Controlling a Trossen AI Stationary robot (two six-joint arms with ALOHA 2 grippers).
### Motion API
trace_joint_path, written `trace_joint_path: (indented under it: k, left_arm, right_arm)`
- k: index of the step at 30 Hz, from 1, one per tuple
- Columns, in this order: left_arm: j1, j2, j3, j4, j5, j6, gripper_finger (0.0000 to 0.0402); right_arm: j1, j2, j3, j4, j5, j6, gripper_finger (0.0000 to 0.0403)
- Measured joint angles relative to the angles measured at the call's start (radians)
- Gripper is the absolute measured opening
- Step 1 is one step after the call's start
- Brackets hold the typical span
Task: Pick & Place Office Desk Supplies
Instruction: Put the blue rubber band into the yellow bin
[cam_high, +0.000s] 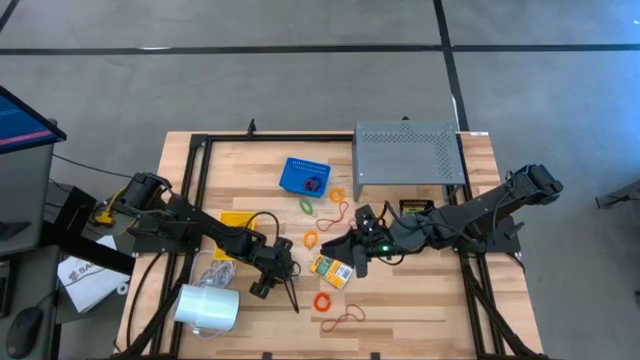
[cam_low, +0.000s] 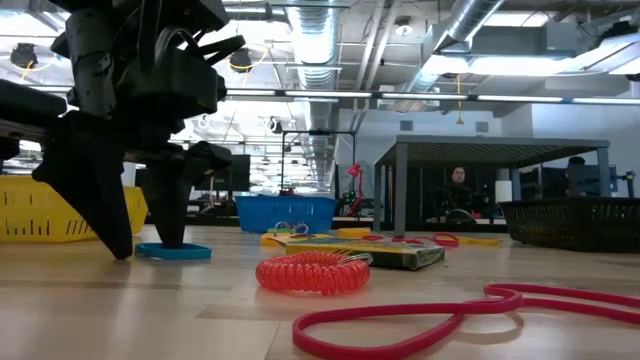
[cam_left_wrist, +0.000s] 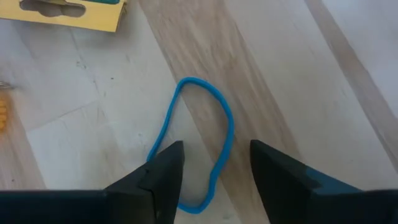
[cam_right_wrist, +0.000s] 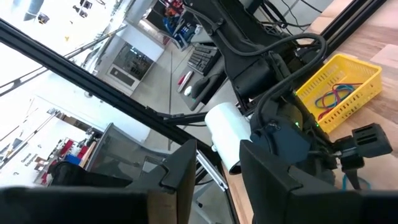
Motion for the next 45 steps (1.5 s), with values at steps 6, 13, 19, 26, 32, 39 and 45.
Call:
trace_joint_path:
  k: [6, 13, 19, 26, 32, 39, 45]
  left_arm:
    - [0.0, 0.002, 0.0, -0.003, -0.001, 0.0, 0.0091]
    - [0.0, 0.004, -0.001, -0.016, 0.006, -0.008, 0.0007]
    - [-0.007, -0.05, -0.008, -0.046, -0.001, -0.012, 0.0001]
    - [-0.002, -0.234, -0.008, -0.114, -0.045, -0.069, 0.0001]
    - [0.012, -0.379, -0.007, -0.191, -0.11, -0.091, 0.0]
    - [0.098, -0.517, -0.007, -0.299, -0.142, -0.229, 0.0]
    - [0.17, -0.659, -0.005, -0.38, -0.147, -0.414, 0.0]
  right_arm:
    - [0.001, 0.0, 0.0, 0.0, 0.001, 0.0, 0.012]
    - [0.001, 0.0, 0.0, 0.001, 0.001, 0.0, 0.012]
    - [0.004, 0.0, 0.0, 0.003, 0.012, 0.005, 0.012]
    - [0.004, 0.0, 0.0, 0.004, 0.021, 0.011, 0.012]
    - [-0.002, 0.0, 0.0, 0.005, 0.021, 0.011, 0.012]
    - [-0.02, 0.0, 0.0, 0.005, 0.021, 0.007, 0.012]
    - [-0.032, 0.0, 0.0, 0.004, 0.021, 0.007, 0.012]
